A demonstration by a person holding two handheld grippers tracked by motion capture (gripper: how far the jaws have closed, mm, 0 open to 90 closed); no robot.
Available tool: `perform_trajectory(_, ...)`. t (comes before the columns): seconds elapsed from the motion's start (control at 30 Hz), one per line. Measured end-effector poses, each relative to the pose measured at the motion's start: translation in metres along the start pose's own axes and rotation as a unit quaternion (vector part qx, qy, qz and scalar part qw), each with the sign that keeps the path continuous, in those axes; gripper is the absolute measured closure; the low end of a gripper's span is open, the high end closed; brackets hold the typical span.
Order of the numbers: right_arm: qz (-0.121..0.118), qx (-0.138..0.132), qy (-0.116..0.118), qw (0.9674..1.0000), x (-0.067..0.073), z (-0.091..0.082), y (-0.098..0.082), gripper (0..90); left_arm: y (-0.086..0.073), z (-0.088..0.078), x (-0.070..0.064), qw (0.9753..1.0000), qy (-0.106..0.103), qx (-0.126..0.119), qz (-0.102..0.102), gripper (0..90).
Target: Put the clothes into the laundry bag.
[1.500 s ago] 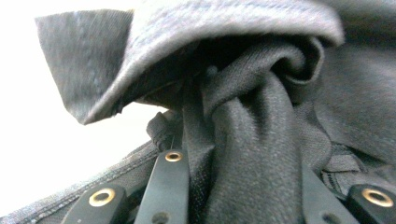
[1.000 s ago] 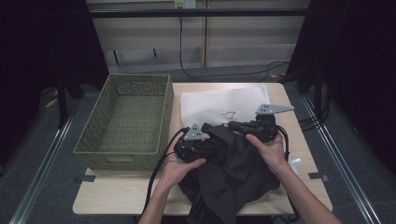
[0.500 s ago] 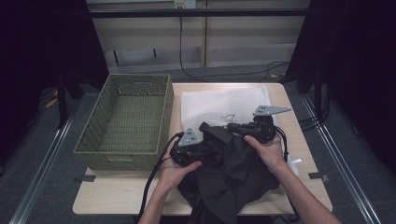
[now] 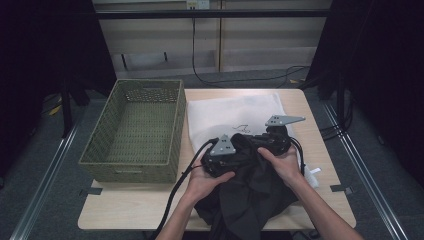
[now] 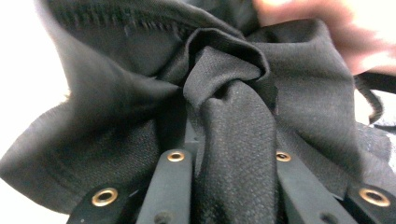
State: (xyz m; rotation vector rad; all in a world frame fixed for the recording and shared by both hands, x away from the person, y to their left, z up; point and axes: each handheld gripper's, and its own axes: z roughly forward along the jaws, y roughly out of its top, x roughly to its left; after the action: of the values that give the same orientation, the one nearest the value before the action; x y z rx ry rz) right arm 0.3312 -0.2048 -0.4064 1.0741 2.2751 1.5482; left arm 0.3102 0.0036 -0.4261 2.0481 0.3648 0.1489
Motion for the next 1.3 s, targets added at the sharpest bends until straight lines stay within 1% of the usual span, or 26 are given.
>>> perform_trajectory(0.03, 0.005, -0.008, 0.007, 0.9999, 0.0, -0.002, 0.001, 89.1, -0.003, 0.007, 0.001, 1.0, 0.003, 0.004, -0.007, 78.6)
perform_trajectory(0.07, 0.003, -0.013, 0.012, 0.9998, 0.002, -0.004, 0.004, 89.1, -0.004, 0.012, 0.002, 0.9999, 0.003, 0.007, -0.007, 78.7)
perform_trajectory(0.13, -0.004, -0.023, 0.006, 0.9997, 0.004, -0.009, 0.01, 89.1, -0.008, 0.022, 0.001, 0.9995, 0.015, 0.028, 0.001, 78.9)
perform_trajectory(0.17, 0.001, -0.029, 0.011, 0.9995, 0.003, -0.011, 0.011, 89.1, -0.01, 0.027, 0.002, 0.9991, 0.023, 0.036, 0.004, 79.0)
perform_trajectory(0.2, 0.005, -0.036, 0.01, 0.9993, 0.002, -0.015, 0.013, 89.1, -0.011, 0.031, 0.003, 0.9987, 0.03, 0.042, -0.003, 79.1)
perform_trajectory(0.23, 0.008, -0.04, 0.008, 0.9991, 0.001, -0.018, 0.014, 89.1, -0.012, 0.034, 0.004, 0.9988, 0.03, 0.038, -0.01, 79.2)
perform_trajectory(0.3, 0.014, -0.045, 0.008, 0.9989, 0.001, -0.022, 0.015, 89.1, -0.013, 0.038, 0.01, 0.9969, 0.058, 0.052, -0.012, 79.3)
perform_trajectory(0.37, 0.015, -0.051, 0.01, 0.9985, 0.002, -0.026, 0.017, 89.1, -0.013, 0.039, 0.022, 0.9956, 0.072, 0.05, -0.032, 79.3)
perform_trajectory(0.4, 0.016, -0.051, 0.013, 0.9985, 0.004, -0.027, 0.017, 89.1, -0.012, 0.038, 0.026, 0.9942, 0.089, 0.049, -0.036, 79.3)
perform_trajectory(0.47, 0.012, -0.047, 0.015, 0.9987, 0.008, -0.029, 0.018, 89.1, -0.011, 0.035, 0.037, 0.9932, 0.096, 0.04, -0.052, 79.4)
perform_trajectory(0.63, 0.013, -0.048, 0.029, 0.9983, 0.018, -0.033, 0.019, 89.1, 0.001, 0.026, 0.049, 0.9904, 0.125, 0.024, -0.053, 79.8)
perform_trajectory(0.67, 0.008, -0.05, 0.028, 0.9983, 0.02, -0.034, 0.021, 89.1, 0.003, 0.025, 0.05, 0.9897, 0.131, 0.018, -0.055, 79.9)
perform_trajectory(0.73, 0.012, -0.053, 0.032, 0.998, 0.022, -0.036, 0.021, 89.1, 0.005, 0.02, 0.054, 0.9859, 0.152, 0.004, -0.07, 79.8)
perform_trajectory(0.77, 0.009, -0.05, 0.031, 0.9982, 0.023, -0.036, 0.02, 89.1, 0.004, 0.021, 0.055, 0.985, 0.157, 0.001, -0.072, 79.4)
perform_trajectory(0.8, 0.005, -0.042, 0.025, 0.9988, 0.023, -0.034, 0.017, 89.1, 0.001, 0.025, 0.055, 0.9857, 0.157, 0.008, -0.061, 78.6)
perform_trajectory(0.87, 0.002, -0.026, 0.019, 0.9995, 0.021, -0.03, 0.01, 89.1, -0.006, 0.031, 0.056, 0.9874, 0.148, 0.027, -0.05, 74.5)
perform_trajectory(0.9, 0.004, -0.016, 0.016, 0.9997, 0.02, -0.028, 0.005, 89.1, -0.011, 0.034, 0.055, 0.9886, 0.137, 0.028, -0.056, 70.3)
perform_trajectory(0.93, -0.003, -0.008, 0.009, 0.9999, 0.019, -0.026, 0.001, 89.1, -0.015, 0.034, 0.055, 0.9907, 0.118, 0.026, -0.062, 64.1)
perform_trajectory(0.97, -0.017, 0.005, -0.002, 0.9998, 0.019, -0.022, -0.003, 89.1, -0.016, 0.033, 0.055, 0.9911, 0.115, 0.023, -0.062, 57.6)
perform_trajectory(1.0, -0.019, 0.009, -0.006, 0.9998, 0.019, -0.021, -0.005, 89.1, -0.017, 0.03, 0.052, 0.9915, 0.114, 0.027, -0.058, 52.8)
perform_trajectory(1.03, -0.019, 0.01, -0.003, 0.9998, 0.018, -0.019, -0.006, 89.0, -0.019, 0.026, 0.049, 0.9927, 0.105, 0.015, -0.057, 46.8)
perform_trajectory(1.1, -0.022, 0.015, -0.006, 0.9996, 0.016, -0.019, -0.007, 89.1, -0.019, 0.014, 0.042, 0.9934, 0.103, 0.008, -0.05, 36.0)
perform_trajectory(1.17, -0.014, 0.015, -0.002, 0.9998, 0.012, -0.019, -0.009, 89.1, -0.019, 0.0, 0.034, 0.9937, 0.098, -0.012, -0.053, 30.3)
perform_trajectory(1.2, -0.013, 0.018, -0.005, 0.9997, 0.01, -0.019, -0.011, 89.0, -0.02, -0.009, 0.029, 0.9946, 0.09, -0.019, -0.049, 28.7)
perform_trajectory(1.23, -0.009, 0.024, -0.004, 0.9997, 0.008, -0.018, -0.013, 89.1, -0.021, -0.016, 0.027, 0.9955, 0.084, -0.025, -0.037, 28.6)
perform_trajectory(1.3, 0.0, 0.024, -0.004, 0.9997, 0.005, -0.018, -0.016, 89.1, -0.023, -0.025, 0.021, 0.9958, 0.076, -0.031, -0.04, 25.5)
